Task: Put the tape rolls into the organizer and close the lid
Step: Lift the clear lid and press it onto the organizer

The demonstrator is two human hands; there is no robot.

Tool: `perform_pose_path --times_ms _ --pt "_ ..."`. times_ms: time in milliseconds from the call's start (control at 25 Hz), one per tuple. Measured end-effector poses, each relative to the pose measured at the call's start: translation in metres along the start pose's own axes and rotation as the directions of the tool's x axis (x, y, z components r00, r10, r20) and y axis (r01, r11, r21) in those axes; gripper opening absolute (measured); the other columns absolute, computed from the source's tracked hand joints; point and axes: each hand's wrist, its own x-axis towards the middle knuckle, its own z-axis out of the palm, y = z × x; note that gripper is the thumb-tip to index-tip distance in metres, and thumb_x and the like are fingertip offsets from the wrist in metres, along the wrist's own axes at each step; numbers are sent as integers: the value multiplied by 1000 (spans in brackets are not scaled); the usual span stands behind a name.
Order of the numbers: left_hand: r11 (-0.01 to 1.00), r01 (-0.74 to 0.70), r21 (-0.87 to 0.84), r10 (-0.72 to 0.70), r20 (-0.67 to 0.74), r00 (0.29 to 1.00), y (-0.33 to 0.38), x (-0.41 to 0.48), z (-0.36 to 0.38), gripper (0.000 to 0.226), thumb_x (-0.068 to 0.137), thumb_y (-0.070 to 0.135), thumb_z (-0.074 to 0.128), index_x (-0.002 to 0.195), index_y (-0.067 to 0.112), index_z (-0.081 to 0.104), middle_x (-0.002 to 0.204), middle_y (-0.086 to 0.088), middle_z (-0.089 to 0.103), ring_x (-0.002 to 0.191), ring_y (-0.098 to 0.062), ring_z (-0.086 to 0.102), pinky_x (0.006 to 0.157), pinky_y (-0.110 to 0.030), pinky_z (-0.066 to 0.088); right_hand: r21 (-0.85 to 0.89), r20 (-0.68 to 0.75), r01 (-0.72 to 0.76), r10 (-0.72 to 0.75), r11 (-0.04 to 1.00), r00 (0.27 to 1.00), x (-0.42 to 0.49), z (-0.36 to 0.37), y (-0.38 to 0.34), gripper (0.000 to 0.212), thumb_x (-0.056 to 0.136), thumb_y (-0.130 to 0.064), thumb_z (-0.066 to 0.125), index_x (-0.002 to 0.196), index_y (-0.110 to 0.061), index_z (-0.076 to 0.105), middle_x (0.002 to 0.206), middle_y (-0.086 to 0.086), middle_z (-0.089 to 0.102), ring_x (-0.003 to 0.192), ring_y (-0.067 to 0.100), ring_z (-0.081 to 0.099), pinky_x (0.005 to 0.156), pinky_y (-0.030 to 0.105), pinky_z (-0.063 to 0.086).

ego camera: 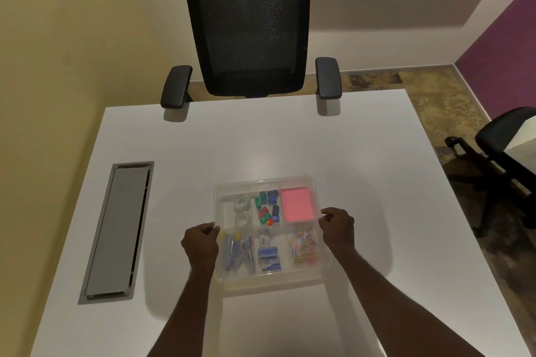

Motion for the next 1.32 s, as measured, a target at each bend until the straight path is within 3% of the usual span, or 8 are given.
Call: perform_pose_path --times_ms 160,320,480,640,760,880,1080,1320 --pt "1000 2 -1 -2 2 1000 -3 0 0 28 90 4 80 115 -6 78 113 -26 79 111 -38 76 108 -49 56 21 -12 35 -34 999 999 -2 2 5 28 90 1 68 117 2 72 112 21 73 103 31 70 95 35 54" --pt "999 5 35 -5 16 1000 0 -1 -3 30 90 2 79 119 -7 76 116 -26 78 114 -40 74 108 -47 56 23 -3 24 -24 999 1000 -1 3 6 26 90 0 68 116 1 71 107 20 74 98 31 71 83 26 49" --pt "925 -262 274 267 21 964 9 -21 9 56 91 14 81 142 1 62 141 -22 65 132 -39 60 110 -50 51 -57 26 39 -38 998 999 -2 2 4 34 93 -14 69 125 -5 64 115 13 70 104 30 68 83 32 51" --pt "786 -508 354 422 294 858 22 -51 49 79 93 35 79 161 21 42 170 -7 37 158 -27 35 128 -42 35 -189 37 180 -176 965 984 6 3 -5 43 98 -15 59 140 -6 53 140 11 57 130 28 53 105 39 45" --pt "663 -602 445 395 476 786 26 -67 82 95 93 49 75 169 27 23 179 -6 12 167 -27 8 136 -45 15 -306 140 328 -299 894 944 24 5 -23 56 99 -6 52 153 -5 36 158 13 40 146 27 39 119 37 33" --pt "617 -595 514 314 532 786 25 -74 97 104 94 55 71 170 31 4 180 -6 -3 168 -28 -7 136 -48 5 -468 270 457 -370 756 889 42 10 -36 69 99 -6 50 160 -9 17 168 9 19 154 22 23 126 37 23" --pt "607 -570 554 275 526 804 25 -79 99 105 96 54 68 170 31 -3 180 -6 -9 167 -29 -12 136 -48 1 -594 353 464 -305 657 884 57 23 -41 68 102 -8 43 161 -12 9 170 5 9 157 21 12 127 46 12" --pt "609 -555 567 250 527 812 30 -81 100 105 97 55 67 170 31 -4 180 -5 -9 167 -30 -12 135 -50 -1 -652 382 477 -288 590 878 71 31 -43 68 101 -7 44 160 -8 12 169 10 14 156 22 17 127 46 8"
